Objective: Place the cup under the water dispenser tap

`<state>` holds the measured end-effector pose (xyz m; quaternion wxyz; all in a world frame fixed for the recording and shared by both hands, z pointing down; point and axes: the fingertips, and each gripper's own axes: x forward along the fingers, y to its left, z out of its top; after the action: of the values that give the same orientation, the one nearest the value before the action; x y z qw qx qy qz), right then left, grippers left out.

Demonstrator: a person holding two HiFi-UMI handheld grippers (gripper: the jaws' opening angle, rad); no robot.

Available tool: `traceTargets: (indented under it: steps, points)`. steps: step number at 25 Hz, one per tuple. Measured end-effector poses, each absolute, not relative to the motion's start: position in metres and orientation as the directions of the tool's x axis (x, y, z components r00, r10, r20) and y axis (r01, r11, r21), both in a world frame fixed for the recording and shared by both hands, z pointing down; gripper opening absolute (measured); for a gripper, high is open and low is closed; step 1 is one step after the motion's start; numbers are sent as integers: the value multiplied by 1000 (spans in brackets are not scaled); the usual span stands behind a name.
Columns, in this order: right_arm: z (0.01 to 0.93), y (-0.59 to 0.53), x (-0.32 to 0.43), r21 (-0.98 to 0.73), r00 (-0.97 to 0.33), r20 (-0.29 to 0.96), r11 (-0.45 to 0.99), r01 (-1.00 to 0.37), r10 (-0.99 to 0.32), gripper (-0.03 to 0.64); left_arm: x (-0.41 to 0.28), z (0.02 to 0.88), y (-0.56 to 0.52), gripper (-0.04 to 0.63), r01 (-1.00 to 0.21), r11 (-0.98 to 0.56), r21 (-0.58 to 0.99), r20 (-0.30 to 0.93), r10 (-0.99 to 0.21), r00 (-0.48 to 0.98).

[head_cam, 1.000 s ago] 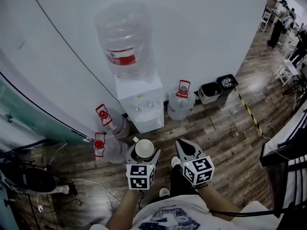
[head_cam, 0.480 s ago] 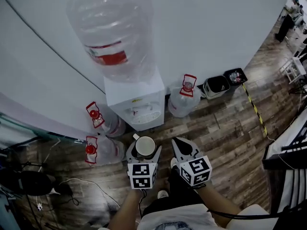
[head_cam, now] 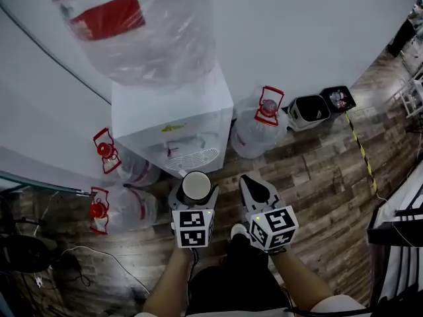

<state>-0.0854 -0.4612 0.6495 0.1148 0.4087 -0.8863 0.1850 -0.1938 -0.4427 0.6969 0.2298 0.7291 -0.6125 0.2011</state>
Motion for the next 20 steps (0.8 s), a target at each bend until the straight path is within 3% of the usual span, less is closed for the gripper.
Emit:
traceTargets:
  steps: [20]
  points:
    - [826,-541,-114,-230,-715,189,677,-699,-673,21,-220,871,-551,433,-996,-75,47,523,-848,88]
